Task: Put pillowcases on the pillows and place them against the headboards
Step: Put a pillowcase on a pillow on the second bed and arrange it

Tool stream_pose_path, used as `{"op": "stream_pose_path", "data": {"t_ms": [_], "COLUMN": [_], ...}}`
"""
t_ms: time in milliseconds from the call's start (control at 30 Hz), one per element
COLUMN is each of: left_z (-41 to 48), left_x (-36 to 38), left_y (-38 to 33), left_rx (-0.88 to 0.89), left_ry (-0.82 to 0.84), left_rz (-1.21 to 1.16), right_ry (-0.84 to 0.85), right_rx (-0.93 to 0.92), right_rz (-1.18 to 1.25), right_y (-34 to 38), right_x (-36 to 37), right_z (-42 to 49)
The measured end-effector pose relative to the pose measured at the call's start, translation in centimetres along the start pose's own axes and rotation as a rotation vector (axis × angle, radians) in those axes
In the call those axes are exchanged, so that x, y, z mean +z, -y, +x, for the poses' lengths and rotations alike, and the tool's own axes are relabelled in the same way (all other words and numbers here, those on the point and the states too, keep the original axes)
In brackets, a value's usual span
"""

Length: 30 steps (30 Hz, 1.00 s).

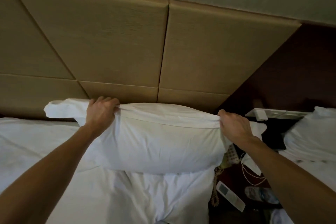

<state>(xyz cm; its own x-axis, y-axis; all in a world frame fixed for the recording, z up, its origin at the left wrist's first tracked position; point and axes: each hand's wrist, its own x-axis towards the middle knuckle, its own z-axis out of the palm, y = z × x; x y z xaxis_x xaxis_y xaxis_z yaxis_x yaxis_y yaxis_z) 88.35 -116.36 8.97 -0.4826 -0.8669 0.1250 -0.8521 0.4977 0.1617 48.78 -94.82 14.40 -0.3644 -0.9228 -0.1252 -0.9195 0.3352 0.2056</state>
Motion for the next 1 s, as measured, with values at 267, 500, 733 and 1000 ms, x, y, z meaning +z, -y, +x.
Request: {"op": "stream_pose_path", "data": {"t_ms": [267, 500, 733, 1000], "left_z": [-0.1, 0.2, 1.7, 3.1], "left_x": [0.9, 0.5, -2.2, -2.2], "left_y": [2.3, 1.1, -1.2, -2.0], "left_rx": [0.069, 0.011, 0.006, -0.036], "left_ry": [0.061, 0.068, -0.113, -0.095], "left_rz": [-0.044, -0.005, -0.012, 0.008], "right_ry": [0.048, 0.09, -0.006, -0.139], "right_rx": [0.006, 0.036, 0.06, 0.023], "right_rz": [0.023, -0.073, -0.016, -0.034], "right_y": [-0.9, -2.3, -5.3, -6.1], "right_x": [2.1, 1.8, -1.0, -1.0], "right_z": [2.5, 2.1, 3.9, 5.7]}}
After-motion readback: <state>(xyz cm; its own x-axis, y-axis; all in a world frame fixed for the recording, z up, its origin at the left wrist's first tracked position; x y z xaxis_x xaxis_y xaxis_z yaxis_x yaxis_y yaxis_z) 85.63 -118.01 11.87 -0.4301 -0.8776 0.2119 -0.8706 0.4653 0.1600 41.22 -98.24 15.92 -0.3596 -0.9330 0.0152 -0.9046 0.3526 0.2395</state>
